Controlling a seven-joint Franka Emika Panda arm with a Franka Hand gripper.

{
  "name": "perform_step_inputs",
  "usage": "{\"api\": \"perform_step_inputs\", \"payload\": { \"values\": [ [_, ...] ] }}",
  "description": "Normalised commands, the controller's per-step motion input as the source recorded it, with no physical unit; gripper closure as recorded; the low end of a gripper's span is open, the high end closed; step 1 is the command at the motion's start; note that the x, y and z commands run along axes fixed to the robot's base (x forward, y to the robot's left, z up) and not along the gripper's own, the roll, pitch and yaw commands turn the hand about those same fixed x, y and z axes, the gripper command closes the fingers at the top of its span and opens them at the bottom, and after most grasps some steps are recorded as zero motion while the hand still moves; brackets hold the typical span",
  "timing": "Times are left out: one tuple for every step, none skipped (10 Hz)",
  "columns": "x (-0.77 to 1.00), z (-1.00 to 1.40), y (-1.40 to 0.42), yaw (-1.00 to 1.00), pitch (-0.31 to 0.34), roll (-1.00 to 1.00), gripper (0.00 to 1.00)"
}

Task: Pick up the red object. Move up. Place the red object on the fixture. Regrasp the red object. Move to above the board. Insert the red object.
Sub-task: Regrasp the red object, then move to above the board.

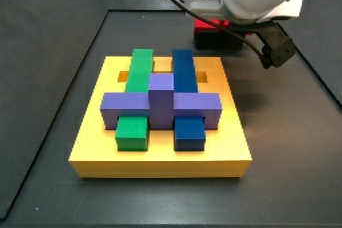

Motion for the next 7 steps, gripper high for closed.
{"api": "perform_step_inputs", "payload": {
  "values": [
    [0.00,0.00,0.00,0.00,0.000,0.00,1.00],
    [0.00,0.00,0.00,0.00,0.000,0.00,1.00],
    [0.00,0.00,0.00,0.00,0.000,0.00,1.00],
    [0.00,0.00,0.00,0.00,0.000,0.00,1.00],
    [0.00,1.40,0.00,0.00,0.000,0.00,1.00],
    [0.01,1.40,0.01,-0.02,-0.030,0.03,1.00],
    [-0.02,1.40,0.03,-0.02,-0.041,-0.02,1.00]
  ]
}}
